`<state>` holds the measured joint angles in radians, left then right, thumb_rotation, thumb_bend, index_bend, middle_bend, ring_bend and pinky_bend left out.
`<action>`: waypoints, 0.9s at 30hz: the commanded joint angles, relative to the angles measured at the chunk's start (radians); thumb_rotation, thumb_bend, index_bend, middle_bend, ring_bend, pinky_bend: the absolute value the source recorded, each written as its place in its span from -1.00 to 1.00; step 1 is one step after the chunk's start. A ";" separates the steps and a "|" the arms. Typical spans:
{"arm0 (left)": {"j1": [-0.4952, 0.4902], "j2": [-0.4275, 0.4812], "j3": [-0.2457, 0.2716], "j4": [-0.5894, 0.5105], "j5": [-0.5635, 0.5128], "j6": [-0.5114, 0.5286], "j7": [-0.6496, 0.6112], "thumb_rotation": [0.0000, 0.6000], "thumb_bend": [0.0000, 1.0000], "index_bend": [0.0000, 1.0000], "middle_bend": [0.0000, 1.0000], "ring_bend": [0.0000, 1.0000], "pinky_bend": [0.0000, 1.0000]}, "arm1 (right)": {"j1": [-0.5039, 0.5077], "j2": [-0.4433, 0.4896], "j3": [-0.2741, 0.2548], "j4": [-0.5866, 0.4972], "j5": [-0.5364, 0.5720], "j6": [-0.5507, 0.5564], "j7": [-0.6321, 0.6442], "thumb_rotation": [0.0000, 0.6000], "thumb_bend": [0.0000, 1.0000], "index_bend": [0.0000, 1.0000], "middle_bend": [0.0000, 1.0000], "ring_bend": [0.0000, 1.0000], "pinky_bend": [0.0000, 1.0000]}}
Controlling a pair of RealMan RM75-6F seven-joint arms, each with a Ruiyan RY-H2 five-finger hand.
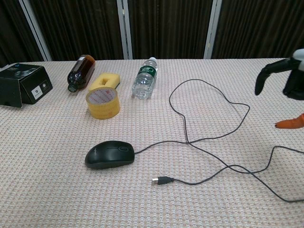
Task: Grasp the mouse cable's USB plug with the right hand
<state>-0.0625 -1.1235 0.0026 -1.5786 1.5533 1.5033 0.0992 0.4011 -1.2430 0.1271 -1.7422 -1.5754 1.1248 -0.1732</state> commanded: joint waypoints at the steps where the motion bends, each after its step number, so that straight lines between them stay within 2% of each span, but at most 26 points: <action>1: 0.000 0.001 0.000 0.000 -0.002 -0.002 -0.003 1.00 -1.00 -1.00 -1.00 -1.00 -1.00 | 0.064 -0.077 0.020 -0.068 0.101 -0.091 -0.127 1.00 -0.76 -0.17 1.00 1.00 0.50; 5: 0.000 0.003 0.000 0.000 -0.004 -0.004 -0.011 1.00 -1.00 -1.00 -1.00 -1.00 -1.00 | 0.095 -0.152 0.017 -0.086 0.181 -0.126 -0.236 1.00 -0.72 -0.13 1.00 1.00 0.50; 11: 0.000 0.006 0.002 0.000 -0.001 -0.004 -0.020 1.00 -1.00 -1.00 -1.00 -1.00 -1.00 | 0.113 -0.263 0.001 -0.070 0.266 -0.117 -0.343 1.00 -0.60 -0.09 1.00 1.00 0.50; 27: -0.002 0.008 0.004 -0.002 0.001 -0.009 -0.029 1.00 -1.00 -1.00 -1.00 -1.00 -1.00 | 0.161 -0.466 -0.010 0.009 0.415 -0.080 -0.487 1.00 -0.51 -0.12 1.00 1.00 0.50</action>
<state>-0.0647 -1.1155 0.0062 -1.5803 1.5544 1.4945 0.0702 0.5557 -1.6945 0.1152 -1.7453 -1.1765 1.0403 -0.6486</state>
